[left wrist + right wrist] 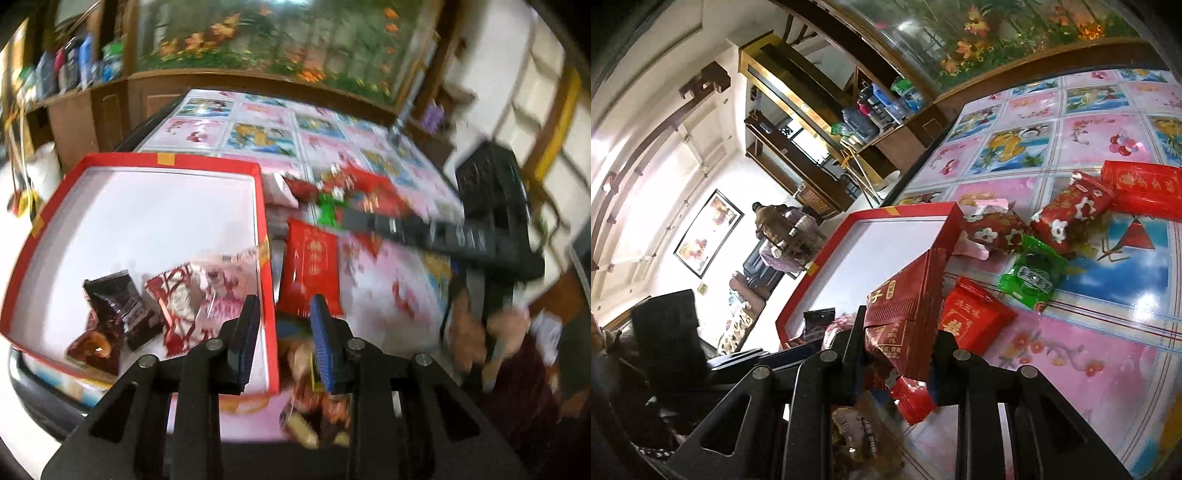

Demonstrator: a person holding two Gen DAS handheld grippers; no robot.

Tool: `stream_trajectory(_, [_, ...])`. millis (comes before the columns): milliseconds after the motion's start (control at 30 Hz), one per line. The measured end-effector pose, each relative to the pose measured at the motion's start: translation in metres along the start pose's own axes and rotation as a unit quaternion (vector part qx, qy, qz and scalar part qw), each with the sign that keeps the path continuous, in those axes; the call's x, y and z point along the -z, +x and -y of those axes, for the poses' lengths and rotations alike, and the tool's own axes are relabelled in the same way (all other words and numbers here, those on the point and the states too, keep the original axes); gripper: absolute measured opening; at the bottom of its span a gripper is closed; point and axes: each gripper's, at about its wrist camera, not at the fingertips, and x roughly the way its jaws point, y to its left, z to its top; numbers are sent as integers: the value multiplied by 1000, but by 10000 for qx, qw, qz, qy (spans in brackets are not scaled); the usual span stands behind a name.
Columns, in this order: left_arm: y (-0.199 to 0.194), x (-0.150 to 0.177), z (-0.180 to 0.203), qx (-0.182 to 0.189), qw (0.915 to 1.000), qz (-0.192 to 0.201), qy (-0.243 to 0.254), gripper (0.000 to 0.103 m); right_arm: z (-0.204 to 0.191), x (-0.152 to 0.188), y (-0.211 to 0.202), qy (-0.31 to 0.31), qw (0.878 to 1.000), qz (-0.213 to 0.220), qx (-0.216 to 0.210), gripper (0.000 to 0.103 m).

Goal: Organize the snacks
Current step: 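Carry the red packets toward the white box, left tool releasing and reaching for a gold bag, then grasp and lift the gold-brown bag with the left tool while the right tool holds its red packet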

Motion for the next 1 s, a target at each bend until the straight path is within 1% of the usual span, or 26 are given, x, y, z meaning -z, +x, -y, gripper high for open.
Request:
stream_trajectory(100, [-10,17,7,-8,9994,-158,314,26,8,-3,-8,144,9998,129,99,25])
stream_trajectory(167, [-12,31,14,-204,9982,-250,496,26,12,-3,-12,174,9996,167,170,25])
stream_trajectory(200, [-10,37,18,-212,9977,-327,561,26,12,-3,-13,159,9995,181,195,25])
stream_trajectory(233, [-6,43,23,-142,9969,-441,636,26,10,-3,-14,125,9995,206,226,25])
stream_trajectory(333, [0,53,37,-172,9954,-442,836,27,10,-4,-18,114,9993,275,209,26])
stream_trajectory(367, [1,52,38,-139,9956,-448,806,26,12,-5,-20,130,9992,311,209,26])
stream_trajectory(433, [2,50,42,73,9964,-471,708,27,16,-7,-23,201,9989,373,188,26])
stream_trajectory(467, [4,50,46,162,9958,-496,756,27,20,-8,-27,266,9986,415,181,26])
stream_trajectory(533, [10,48,53,217,9952,-500,809,27,24,-10,-32,360,9979,492,218,26])
stream_trajectory(600, [15,43,56,311,9954,-484,761,32,30,-11,-41,474,9968,597,232,27])
stream_trajectory(633, [19,39,56,290,9961,-491,670,39,33,-12,-46,503,9962,656,275,27])
stream_trajectory(667, [21,37,56,256,9967,-504,583,44,35,-12,-51,506,9956,711,347,27])
stream_trajectory(733, [21,36,55,285,9973,-545,408,59,39,-12,-59,509,9947,773,453,27])
stream_trajectory(767, [22,35,54,298,9974,-561,341,69,42,-12,-62,535,9942,798,486,28])
stream_trajectory(800, [24,34,53,278,9975,-608,241,74,47,-11,-67,608,9933,841,516,28])
stream_trajectory(833, [26,35,53,287,9973,-646,173,78,50,-11,-70,657,9928,861,514,28])
stream_trajectory(933, [38,37,53,519,9942,-933,-98,78,56,-13,-74,814,9911,923,506,28])
stream_trajectory(1000, [47,38,55,525,9927,-1071,-169,78,56,-13,-73,776,9917,896,501,28])
